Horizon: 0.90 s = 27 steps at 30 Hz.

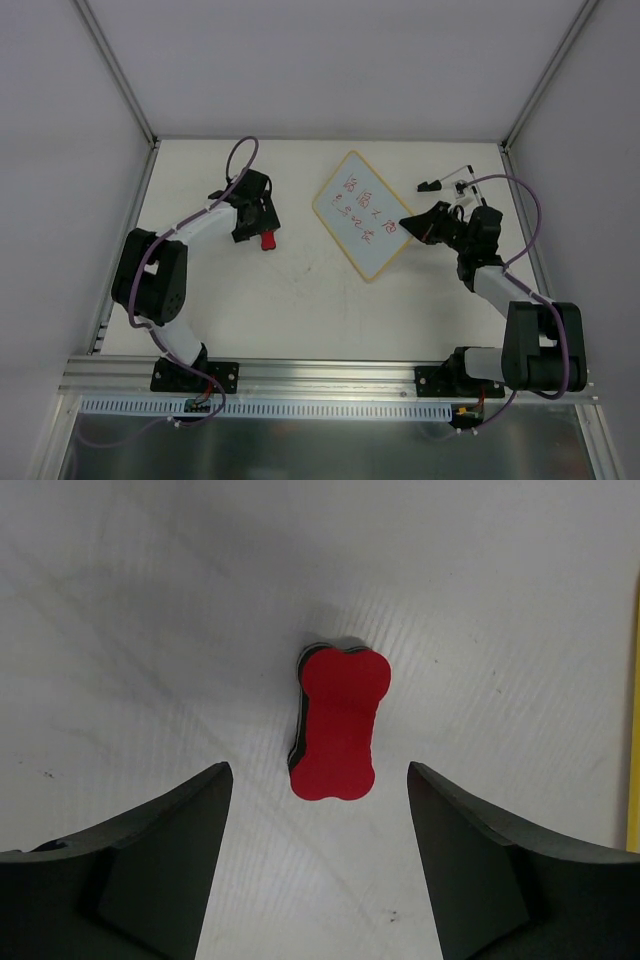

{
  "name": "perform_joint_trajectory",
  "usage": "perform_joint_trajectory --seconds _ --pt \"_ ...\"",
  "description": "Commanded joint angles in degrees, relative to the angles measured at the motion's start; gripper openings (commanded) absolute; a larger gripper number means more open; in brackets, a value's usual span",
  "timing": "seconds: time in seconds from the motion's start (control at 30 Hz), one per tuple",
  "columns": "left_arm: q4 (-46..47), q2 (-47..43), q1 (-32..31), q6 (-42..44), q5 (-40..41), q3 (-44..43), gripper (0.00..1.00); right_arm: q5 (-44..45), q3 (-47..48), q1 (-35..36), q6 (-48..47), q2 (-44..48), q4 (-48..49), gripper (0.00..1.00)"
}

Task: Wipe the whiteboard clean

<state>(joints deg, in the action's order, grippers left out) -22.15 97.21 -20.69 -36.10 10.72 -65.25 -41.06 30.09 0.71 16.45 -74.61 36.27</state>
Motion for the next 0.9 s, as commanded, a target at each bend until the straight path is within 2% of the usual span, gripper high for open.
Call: perform_joint_trajectory --seconds 0.0,0.27,0.4,0.6,0.87 --pt "0.44 1.58 -1.11 -0.12 3.43 -3.39 0.7 -0.51 0.32 0.34 0.87 2.71 8.11 0.0" --pt "0.27 5.53 -2.34 0.33 4.22 -4.09 0.59 -0.51 -0.03 0.43 0.95 2.45 8.11 0.0" --pt "0.27 6.76 -2.52 0.41 3.96 -4.18 0.59 -0.6 -0.03 0.43 0.87 2.45 8.11 0.0" --pt "0.27 7.91 -2.78 0.76 3.78 -5.06 0.48 -0.69 -0.11 0.34 0.87 2.01 8.11 0.0" --pt "0.27 9.31 -3.31 0.68 2.55 -5.23 0.28 -0.69 -0.2 0.35 0.87 1.92 8.11 0.0"
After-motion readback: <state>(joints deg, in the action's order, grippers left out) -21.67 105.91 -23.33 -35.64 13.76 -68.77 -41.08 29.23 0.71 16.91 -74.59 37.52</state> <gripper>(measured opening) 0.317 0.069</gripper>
